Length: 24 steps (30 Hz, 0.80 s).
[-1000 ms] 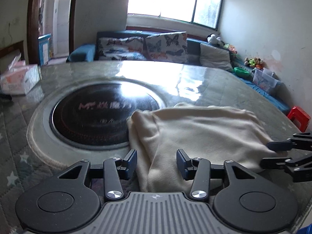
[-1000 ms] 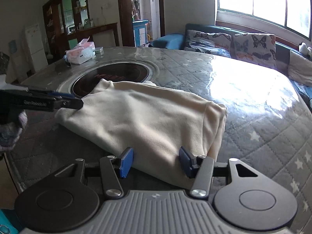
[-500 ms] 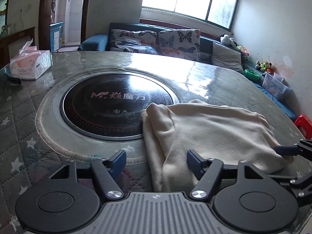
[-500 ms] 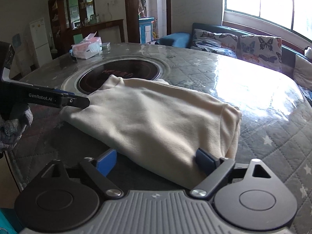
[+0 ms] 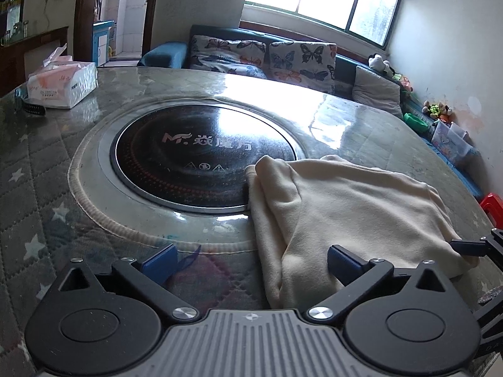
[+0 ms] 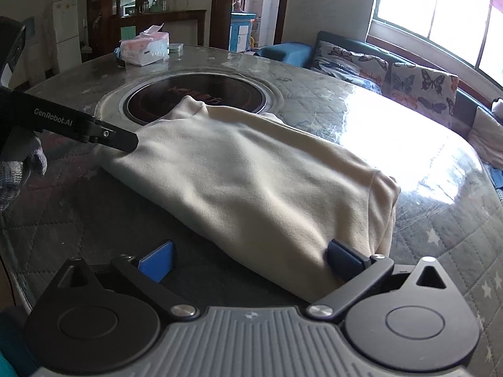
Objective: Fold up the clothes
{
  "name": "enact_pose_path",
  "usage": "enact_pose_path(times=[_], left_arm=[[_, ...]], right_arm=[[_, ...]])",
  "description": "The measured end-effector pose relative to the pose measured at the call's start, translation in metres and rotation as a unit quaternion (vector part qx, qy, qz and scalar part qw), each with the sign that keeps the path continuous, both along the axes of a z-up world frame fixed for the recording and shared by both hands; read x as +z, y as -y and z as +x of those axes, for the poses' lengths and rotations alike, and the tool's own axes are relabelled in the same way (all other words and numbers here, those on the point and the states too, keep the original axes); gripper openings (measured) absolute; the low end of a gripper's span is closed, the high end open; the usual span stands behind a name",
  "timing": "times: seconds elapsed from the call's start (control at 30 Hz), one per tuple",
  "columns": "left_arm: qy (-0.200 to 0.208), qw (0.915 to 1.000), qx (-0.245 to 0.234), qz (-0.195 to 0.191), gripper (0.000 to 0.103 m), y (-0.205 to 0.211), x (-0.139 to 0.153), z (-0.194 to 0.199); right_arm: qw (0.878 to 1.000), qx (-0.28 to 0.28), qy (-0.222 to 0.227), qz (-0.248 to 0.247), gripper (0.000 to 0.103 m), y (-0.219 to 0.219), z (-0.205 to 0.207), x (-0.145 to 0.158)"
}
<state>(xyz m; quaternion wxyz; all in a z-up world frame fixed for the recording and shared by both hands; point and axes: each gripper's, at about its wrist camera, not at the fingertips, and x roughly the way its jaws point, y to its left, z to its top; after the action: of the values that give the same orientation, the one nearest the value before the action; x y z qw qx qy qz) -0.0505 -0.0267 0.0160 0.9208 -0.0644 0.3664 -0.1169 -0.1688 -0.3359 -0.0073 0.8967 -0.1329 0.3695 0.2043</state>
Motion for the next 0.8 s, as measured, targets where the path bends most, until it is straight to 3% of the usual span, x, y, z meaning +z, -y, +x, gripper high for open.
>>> enact_pose_path(times=[0.37, 0.67, 0.8], left_arm=[[-0.004, 0.9996, 0.002, -0.027, 0.103, -0.008, 0.002, 0.004], [-0.013, 0.9997, 0.008, -0.017, 0.103, -0.016, 0.007, 0.005], [-0.008, 0.9997, 0.017, -0.012, 0.103, -0.024, 0.011, 0.003]], right_arm=[[1.000, 0.001, -0.008, -0.008, 0.103, -0.001, 0.002, 0.001], [1.000, 0.001, -0.017, -0.024, 0.103, -0.006, 0.005, 0.003], [0.999, 0.009, 0.003, -0.040, 0.103, -0.013, 0.003, 0.012]])
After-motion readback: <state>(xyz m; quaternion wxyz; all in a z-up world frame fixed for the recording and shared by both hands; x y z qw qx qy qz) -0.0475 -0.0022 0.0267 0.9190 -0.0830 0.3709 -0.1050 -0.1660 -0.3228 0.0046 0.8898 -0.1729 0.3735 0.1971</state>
